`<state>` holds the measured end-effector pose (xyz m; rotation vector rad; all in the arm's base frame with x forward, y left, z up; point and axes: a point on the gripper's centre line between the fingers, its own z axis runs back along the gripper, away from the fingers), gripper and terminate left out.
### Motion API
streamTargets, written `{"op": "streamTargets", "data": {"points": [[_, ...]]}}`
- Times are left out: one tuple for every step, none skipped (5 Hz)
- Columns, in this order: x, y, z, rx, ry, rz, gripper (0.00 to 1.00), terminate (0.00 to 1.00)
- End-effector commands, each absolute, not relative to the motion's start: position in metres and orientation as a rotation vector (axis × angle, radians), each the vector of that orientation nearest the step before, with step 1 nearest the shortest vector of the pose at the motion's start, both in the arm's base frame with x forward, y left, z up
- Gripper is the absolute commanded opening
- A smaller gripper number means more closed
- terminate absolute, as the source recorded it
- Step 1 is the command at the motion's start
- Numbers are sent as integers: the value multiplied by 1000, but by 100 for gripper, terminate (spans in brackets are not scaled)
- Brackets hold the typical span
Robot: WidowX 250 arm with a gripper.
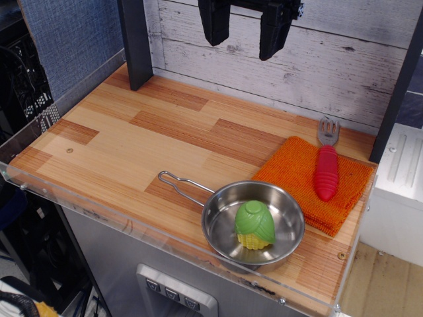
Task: Remove the fruit from the pot. fruit is left of pot
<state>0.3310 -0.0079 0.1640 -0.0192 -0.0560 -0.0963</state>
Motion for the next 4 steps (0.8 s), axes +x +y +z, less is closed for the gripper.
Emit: {"op": "streamTargets", "data": {"points": [[331,-8,164,-19,-56,-96,100,0],[329,-12,169,3,-66,-103,100,0],[317,-14,174,8,-72,-122,100,0],[285,-22,170,18,-73,-181,100,0]]}}
